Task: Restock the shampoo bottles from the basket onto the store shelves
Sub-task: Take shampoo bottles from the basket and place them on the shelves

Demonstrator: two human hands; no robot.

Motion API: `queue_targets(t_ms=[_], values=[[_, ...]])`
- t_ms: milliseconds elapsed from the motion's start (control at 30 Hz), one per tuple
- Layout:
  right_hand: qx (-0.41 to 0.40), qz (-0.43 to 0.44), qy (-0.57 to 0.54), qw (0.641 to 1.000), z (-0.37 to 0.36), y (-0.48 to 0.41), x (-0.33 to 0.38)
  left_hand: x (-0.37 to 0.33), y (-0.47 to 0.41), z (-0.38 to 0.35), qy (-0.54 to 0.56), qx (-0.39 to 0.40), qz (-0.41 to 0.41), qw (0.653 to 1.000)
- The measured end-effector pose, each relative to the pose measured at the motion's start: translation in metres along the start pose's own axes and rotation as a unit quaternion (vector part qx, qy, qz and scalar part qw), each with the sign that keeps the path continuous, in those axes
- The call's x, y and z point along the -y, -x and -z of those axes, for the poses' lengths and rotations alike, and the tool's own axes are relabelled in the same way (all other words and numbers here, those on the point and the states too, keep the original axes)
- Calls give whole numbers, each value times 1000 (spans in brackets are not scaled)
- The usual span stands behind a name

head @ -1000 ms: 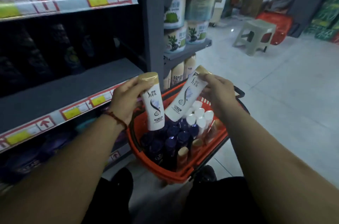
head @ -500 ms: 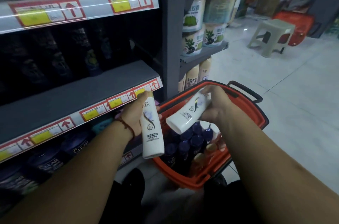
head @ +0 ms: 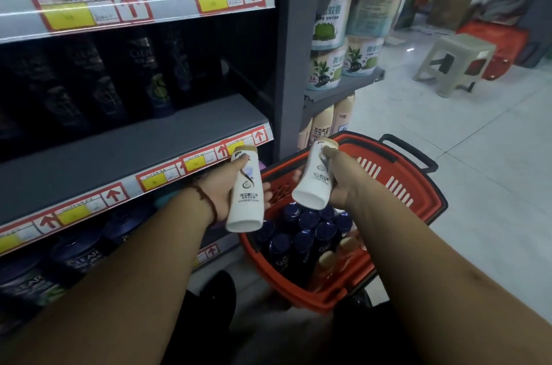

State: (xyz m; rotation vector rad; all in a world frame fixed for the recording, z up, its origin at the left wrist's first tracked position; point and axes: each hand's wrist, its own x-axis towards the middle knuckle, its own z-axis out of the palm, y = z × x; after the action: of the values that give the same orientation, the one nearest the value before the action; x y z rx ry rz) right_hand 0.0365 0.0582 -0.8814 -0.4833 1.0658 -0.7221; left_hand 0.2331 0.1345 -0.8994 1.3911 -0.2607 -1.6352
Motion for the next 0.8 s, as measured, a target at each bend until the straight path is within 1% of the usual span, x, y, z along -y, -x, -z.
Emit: queue_targets(t_ms=[67,133,233,300,400,500,600,667,800], values=[[31,-7,11,999,3,2,-1,0,2,1,-26,-1,-2,1000],[44,-2,24,999,5,0,-2,-1,4,2,-31,15,-22,999],[51,-2,54,997,5,0,-1,-2,6,0,-18,45,-58,997],[61,8,53,997,7,-1,0,-3,11,-2,-14,66,-73,995],[58,23,68,996,10,-2,2,-4,15,-1,-36,86,-108,990],[57,56,106,991,9,2,2,1,22,7,-71,58,-118,989],[76,104,133,983,7,9,3,6,36,15,-112,23,-157,981],[93,132,157,974,8,18,8,8,47,17,-103,5,-191,976],[136,180,211,951,3,42,24,4,75,25,-75,-1,-249,966]])
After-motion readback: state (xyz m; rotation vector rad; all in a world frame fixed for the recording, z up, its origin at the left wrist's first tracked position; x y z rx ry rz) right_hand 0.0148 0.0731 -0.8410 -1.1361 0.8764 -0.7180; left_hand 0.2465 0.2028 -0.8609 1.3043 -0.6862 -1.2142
